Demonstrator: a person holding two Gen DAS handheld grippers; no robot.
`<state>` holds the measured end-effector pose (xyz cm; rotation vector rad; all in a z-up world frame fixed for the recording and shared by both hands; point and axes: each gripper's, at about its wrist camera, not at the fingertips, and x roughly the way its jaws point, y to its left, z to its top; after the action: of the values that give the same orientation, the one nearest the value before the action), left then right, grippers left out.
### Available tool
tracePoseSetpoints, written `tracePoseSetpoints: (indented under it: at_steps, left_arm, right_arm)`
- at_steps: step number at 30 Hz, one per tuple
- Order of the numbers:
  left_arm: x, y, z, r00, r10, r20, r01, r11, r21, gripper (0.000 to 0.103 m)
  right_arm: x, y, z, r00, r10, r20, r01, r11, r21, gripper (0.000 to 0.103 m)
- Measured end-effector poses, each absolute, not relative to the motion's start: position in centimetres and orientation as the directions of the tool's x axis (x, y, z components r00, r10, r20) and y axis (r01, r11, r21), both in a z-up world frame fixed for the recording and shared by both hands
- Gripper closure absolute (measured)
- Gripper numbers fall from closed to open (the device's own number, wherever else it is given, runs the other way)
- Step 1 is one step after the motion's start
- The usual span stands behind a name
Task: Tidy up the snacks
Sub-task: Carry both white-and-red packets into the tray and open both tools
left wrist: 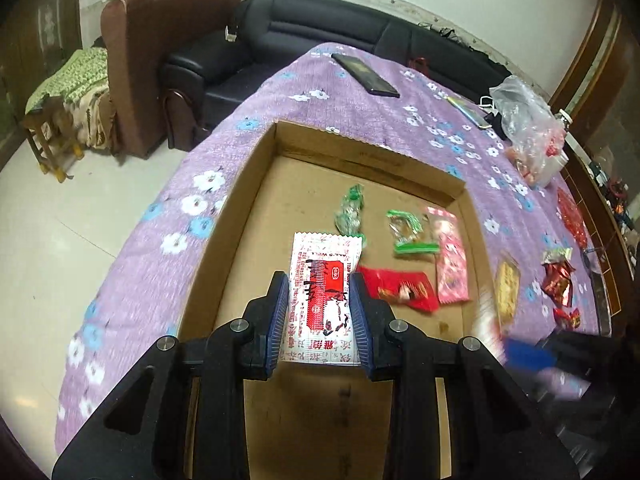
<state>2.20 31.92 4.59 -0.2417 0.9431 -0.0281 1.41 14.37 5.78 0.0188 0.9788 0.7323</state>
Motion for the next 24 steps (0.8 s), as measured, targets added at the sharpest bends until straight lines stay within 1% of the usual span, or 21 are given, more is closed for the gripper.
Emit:
tracePoseSetpoints:
  at_steps: [7, 10, 11, 12, 15, 20, 24]
  left_arm:
    - [4.2, 33.7, 3.3, 0.562, -0.163, -0.811, -0.131, 0.951, -0.282, 0.073]
    - [4.2, 34.2, 3.3, 0.568, -0.184, -0.802, -0.139, 0.940, -0.313, 0.073]
    - [4.3, 34.3, 3.4, 0.568, -0.190, -0.801, -0.142, 0.936, -0.323, 0.072]
    - [4.2, 34.5, 3.4, 0.568, -0.200, -0.799, -0.145, 0.931, -0.336, 0.070]
    - [4.1, 34.8, 3.5, 0.570, -0.225, -0.790, -0.152, 0.916, -0.371, 0.070]
    - [3.0, 34.6, 5.0, 0.600, -0.232, -0.766, -0.149, 0.908, -0.391, 0.070]
    - [1.2, 33.2, 6.9, 0.623, -0.249, -0.742, -0.111, 0.910, -0.400, 0.070]
  right_arm:
    - [2.8, 18.4, 3.4, 0.282, 0.535, -0.796, -0.562, 0.765, 0.315, 0.075]
    - [2.8, 19.0, 3.1, 0.274, 0.530, -0.803, -0.573, 0.760, 0.306, 0.072]
    - [2.8, 19.2, 3.1, 0.276, 0.530, -0.802, -0.577, 0.758, 0.303, 0.072]
    - [2.7, 19.0, 3.2, 0.279, 0.529, -0.801, -0.579, 0.759, 0.300, 0.071]
    - [2.8, 19.1, 3.3, 0.283, 0.531, -0.799, -0.578, 0.759, 0.300, 0.069]
    - [1.8, 17.5, 4.7, 0.328, 0.545, -0.772, -0.584, 0.759, 0.288, 0.068]
    - [0.7, 15.3, 5.6, 0.373, 0.560, -0.740, -0.575, 0.765, 0.290, 0.064]
